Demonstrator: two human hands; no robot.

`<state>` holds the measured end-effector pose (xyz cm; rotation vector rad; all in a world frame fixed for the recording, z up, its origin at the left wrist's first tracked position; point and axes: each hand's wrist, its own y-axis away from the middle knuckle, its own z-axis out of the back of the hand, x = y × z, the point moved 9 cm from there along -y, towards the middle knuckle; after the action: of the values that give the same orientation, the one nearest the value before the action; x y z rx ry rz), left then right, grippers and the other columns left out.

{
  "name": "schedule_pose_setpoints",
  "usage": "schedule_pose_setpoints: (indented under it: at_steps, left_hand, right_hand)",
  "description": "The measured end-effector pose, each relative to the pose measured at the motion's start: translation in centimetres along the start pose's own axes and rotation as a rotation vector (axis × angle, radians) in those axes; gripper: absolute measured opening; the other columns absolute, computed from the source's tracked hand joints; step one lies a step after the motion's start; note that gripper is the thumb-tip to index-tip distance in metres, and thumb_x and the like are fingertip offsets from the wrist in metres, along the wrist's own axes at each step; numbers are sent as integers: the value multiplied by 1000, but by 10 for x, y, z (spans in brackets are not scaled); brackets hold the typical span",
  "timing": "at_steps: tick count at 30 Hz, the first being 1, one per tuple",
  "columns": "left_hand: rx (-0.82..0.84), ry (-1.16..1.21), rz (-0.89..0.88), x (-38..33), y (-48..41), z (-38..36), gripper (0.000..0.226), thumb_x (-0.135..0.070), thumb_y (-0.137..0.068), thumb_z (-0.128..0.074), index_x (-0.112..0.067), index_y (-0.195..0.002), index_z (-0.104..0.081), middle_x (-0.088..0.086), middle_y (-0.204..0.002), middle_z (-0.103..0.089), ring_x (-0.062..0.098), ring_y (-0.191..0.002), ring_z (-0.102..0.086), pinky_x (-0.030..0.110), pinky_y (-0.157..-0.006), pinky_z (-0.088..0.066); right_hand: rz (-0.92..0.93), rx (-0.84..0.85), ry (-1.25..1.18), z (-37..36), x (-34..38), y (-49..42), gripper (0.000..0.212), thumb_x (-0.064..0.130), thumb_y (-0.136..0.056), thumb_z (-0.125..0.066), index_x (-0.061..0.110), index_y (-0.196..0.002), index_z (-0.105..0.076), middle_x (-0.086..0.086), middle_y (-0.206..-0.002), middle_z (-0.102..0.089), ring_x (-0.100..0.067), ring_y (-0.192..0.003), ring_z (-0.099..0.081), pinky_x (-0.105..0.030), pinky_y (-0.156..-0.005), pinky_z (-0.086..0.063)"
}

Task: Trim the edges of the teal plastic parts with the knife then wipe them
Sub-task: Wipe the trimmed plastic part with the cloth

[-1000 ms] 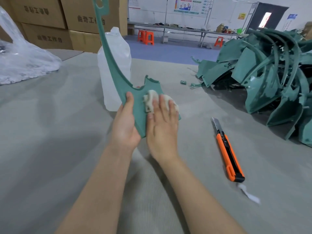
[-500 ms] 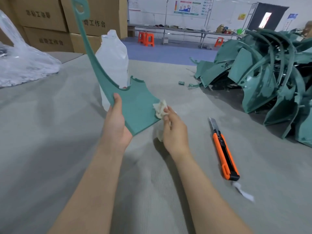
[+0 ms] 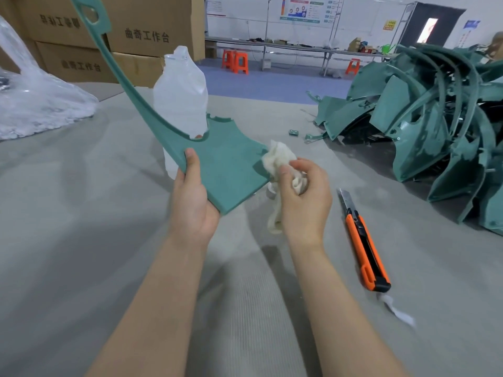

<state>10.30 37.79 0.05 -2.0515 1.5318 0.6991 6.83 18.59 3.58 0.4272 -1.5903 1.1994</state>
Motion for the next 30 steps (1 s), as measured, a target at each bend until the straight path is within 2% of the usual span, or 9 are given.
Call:
schedule_pose_setpoints:
  at_steps: [5, 7, 9, 12, 16, 20, 23, 25, 30]
  left_hand:
    - [2, 19, 79, 4, 2, -2, 50, -44, -101, -36, -8, -131, -53, 8, -117, -66, 22, -103, -65, 35, -89, -54]
    - [-9, 94, 162, 7, 3, 1, 57, -50, -99, -32, -7, -128, -56, 9, -113, -68, 23, -99, -67, 34, -86, -55]
    - [10, 155, 193, 8, 2, 0, 55, -51, -100, -28, -11, -114, -62, 6, -102, -73, 20, -89, -71, 33, -71, -59]
    - [13, 187, 226, 13, 5, -6, 53, -50, -100, -27, -12, -117, -61, 8, -107, -72, 23, -90, -71, 37, -65, -59]
    - [-21, 194, 140, 6, 3, -2, 46, -44, -102, -31, -15, -126, -56, 5, -121, -66, 20, -101, -68, 39, -76, -59]
    - [-77, 216, 83, 0, 3, 4, 42, -38, -102, -36, -15, -133, -53, 4, -123, -66, 20, -105, -67, 38, -79, -58]
    - [-105, 230, 52, -5, 4, 5, 39, -31, -102, -41, -12, -135, -50, 8, -123, -65, 23, -105, -67, 42, -82, -57]
    - [-83, 202, 32, -7, 2, 5, 40, -26, -103, -40, -9, -138, -46, 13, -127, -62, 28, -111, -63, 45, -91, -53]
    - [-58, 105, 42, -3, 1, 3, 42, -27, -103, -38, -6, -138, -45, 16, -131, -59, 31, -116, -60, 47, -99, -48]
  right_hand:
    - [405, 375, 85, -63, 39, 55, 11, 9, -84, -69, 5, -94, -69, -9, -93, -66, -21, -89, -59, -23, -82, -45]
    - [513, 376, 143, -68, 42, 57, 13, 3, -85, -66, -1, -97, -69, -14, -94, -63, -27, -90, -59, -27, -82, -45]
    - [512, 286, 146, -58, 38, 45, 12, -1, -86, -62, -3, -97, -68, -16, -95, -59, -21, -89, -55, -19, -84, -43]
    - [343, 183, 109, -42, 18, 24, 11, 2, -90, -60, 0, -100, -65, -10, -100, -52, -5, -88, -46, -3, -84, -34]
    - [-237, 41, 3, -15, -40, -4, 3, 18, -96, -56, 20, -98, -55, -6, -104, -62, -13, -89, -57, -27, -89, -47]
    - [-678, 52, -498, -16, -67, 5, 8, 23, -96, -58, 16, -93, -59, -6, -91, -67, -16, -81, -66, -33, -78, -55]
    - [-790, 339, -707, -55, -45, 27, 19, 22, -96, -55, 10, -87, -66, -4, -79, -71, -14, -70, -68, -27, -67, -57]
    - [-760, 494, -636, -74, -36, 43, 16, 18, -96, -55, 7, -87, -64, -7, -82, -70, -15, -73, -67, -29, -72, -56]
    - [-702, 579, -424, -87, -41, 63, 7, 14, -95, -59, 7, -94, -60, -7, -90, -66, -19, -86, -63, -39, -90, -52]
